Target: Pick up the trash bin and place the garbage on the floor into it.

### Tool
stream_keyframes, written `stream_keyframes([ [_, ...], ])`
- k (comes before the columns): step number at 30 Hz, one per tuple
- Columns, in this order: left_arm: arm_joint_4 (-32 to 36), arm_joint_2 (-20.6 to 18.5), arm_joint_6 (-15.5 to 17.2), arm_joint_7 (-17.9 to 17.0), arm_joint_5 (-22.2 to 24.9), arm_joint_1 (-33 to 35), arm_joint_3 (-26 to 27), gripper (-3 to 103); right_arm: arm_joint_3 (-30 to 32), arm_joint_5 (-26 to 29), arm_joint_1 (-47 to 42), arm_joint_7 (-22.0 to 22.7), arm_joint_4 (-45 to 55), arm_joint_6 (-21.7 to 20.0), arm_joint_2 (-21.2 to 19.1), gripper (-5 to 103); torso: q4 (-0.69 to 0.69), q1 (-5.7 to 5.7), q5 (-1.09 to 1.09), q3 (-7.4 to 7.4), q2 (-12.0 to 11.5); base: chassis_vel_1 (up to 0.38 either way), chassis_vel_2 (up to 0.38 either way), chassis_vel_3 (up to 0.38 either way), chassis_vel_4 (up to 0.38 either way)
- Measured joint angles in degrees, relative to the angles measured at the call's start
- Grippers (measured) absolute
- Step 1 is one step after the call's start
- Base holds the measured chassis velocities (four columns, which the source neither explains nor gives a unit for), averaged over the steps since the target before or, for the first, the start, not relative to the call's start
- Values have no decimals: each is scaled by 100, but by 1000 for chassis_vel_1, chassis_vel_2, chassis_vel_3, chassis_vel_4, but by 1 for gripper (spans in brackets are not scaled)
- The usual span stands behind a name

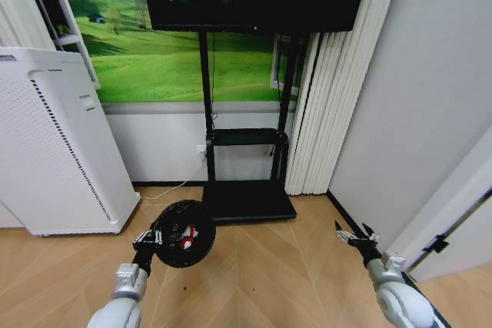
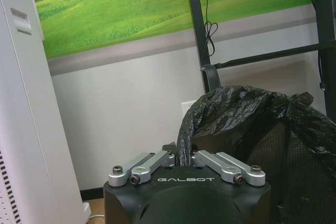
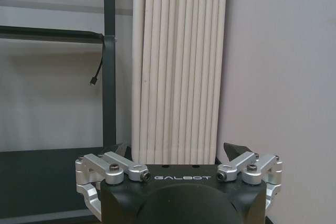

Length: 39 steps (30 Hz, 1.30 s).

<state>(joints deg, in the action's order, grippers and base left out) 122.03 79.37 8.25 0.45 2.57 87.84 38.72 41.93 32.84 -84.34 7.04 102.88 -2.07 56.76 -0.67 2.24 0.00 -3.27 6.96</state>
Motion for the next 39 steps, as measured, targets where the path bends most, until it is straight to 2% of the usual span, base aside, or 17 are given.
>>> stream_keyframes([
  [19, 12, 28, -33, -1, -31, 42, -55, 6, -21, -7, 12, -3, -7, 7, -4, 100, -1, 0, 1, 0, 0, 20, 17, -15, -14],
  [36, -61, 69, -75, -7, -84, 38, -127, 6, -28, -8, 16, -4, -12, 10, -6, 100, 0, 1, 3, -2, -1, 225, 231, -224, -229],
  [39, -82, 71, -75, -7, -92, 22, -140, 6, -27, -9, 18, -3, -12, 11, -8, 100, 1, 0, -7, 0, 0, 357, 337, -316, -333],
])
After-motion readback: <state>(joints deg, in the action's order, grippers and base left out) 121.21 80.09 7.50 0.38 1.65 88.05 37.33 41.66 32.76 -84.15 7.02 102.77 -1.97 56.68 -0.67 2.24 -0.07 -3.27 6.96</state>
